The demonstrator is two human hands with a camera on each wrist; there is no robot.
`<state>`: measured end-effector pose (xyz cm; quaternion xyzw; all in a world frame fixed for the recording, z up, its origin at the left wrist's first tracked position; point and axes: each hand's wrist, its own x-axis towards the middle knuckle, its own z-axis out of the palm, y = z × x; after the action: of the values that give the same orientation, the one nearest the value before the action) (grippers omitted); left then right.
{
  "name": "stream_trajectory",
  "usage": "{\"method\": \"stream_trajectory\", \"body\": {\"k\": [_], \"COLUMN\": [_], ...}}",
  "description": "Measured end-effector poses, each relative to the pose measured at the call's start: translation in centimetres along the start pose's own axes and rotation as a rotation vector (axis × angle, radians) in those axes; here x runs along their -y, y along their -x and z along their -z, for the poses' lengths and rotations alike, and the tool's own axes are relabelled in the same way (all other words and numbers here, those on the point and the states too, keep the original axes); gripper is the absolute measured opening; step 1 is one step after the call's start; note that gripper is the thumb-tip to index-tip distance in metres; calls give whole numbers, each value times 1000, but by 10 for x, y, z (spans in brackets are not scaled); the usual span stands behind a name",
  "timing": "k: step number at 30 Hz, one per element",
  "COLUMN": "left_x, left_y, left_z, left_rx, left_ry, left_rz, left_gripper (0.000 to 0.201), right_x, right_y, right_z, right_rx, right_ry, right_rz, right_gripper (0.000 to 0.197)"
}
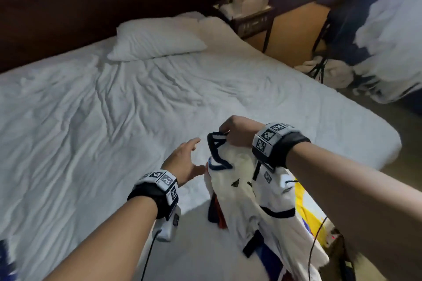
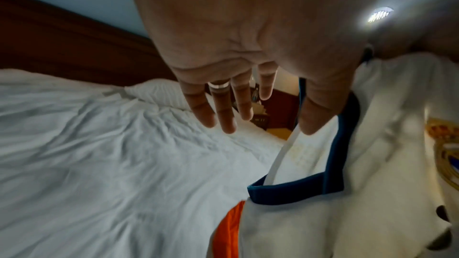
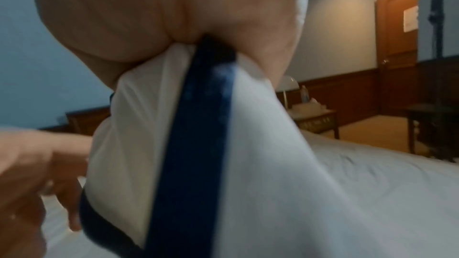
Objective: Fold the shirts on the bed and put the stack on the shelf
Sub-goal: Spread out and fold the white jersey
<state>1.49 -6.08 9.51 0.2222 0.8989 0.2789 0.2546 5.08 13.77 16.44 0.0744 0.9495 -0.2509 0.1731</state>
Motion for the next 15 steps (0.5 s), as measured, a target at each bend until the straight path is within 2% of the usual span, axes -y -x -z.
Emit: {"method": "stream_trajectory", "body": {"k": [4,6,9,10,11,13,14,15], "left_x": [3,7,21,25,28,31,32,34], "left_y": [66,101,149,163,176,201,213,223], "left_z": [47,68,93,101,107,120,127,135], "left_rx": [-75,-93,-72,-61,-51,-57,-105,-179], "left_ry": [-36,-76,-69,-31,27,152,202,248], "left_rz": [-88,-76,-65,-110,-172,-236,-240,-218], "left_gripper": [113,121,131,127,113,69,53,44], "right_x": [99,145,202,218,233,259,271,280], "right_y": [68,105,153,165,175,193,200,205], "right_z": [44,61,80,86,91,97,100,101], "right_rx": [-100,-166,-280,-317,-352,-406,-428,-451], "right_ry": [44,38,90,92,88,65,60,64], "right_rz": [141,238,363,408,450,508,527,542], "right_gripper": [24,30,26,24,22,18,17,17]}}
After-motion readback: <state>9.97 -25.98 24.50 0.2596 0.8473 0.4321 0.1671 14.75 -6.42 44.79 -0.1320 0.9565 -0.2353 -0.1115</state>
